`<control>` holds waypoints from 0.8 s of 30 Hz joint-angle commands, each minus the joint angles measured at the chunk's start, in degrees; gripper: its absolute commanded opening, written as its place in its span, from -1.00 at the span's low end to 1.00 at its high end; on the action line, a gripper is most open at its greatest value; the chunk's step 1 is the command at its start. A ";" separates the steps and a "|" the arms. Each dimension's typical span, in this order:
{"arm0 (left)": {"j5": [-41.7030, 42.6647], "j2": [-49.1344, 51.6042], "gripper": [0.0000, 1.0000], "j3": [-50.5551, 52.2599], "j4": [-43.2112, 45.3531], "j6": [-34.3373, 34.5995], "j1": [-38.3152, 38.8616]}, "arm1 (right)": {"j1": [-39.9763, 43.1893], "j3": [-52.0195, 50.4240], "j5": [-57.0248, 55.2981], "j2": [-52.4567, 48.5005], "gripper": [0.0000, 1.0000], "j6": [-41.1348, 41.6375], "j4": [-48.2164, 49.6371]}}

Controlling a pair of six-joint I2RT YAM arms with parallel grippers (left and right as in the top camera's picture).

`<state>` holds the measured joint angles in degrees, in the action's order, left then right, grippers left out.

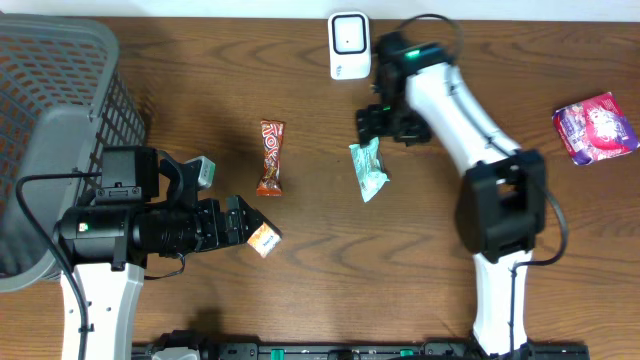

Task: Scan the item barcode

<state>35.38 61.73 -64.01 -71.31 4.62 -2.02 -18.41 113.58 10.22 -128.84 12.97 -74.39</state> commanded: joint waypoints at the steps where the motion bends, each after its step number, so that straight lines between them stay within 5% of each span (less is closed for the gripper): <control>1: -0.55 0.00 0.96 0.17 -0.02 -0.55 0.22 | 4.55 0.61 22.32 1.33 0.86 -13.33 -2.82; 9: -0.55 0.00 0.96 0.17 -0.02 -0.55 0.22 | 9.81 -4.24 22.53 1.33 0.85 -15.23 -2.69; 16: -0.55 0.00 0.96 0.17 -0.02 -0.55 0.22 | 9.84 -15.56 31.47 1.31 0.83 -16.90 8.15; 24: -0.55 0.00 0.96 0.17 -0.02 -0.52 0.22 | 8.50 -20.33 33.03 1.33 0.24 -12.09 15.85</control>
<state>35.38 61.73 -64.01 -71.31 4.62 -2.02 -8.86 93.65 40.60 -128.73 -0.84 -59.13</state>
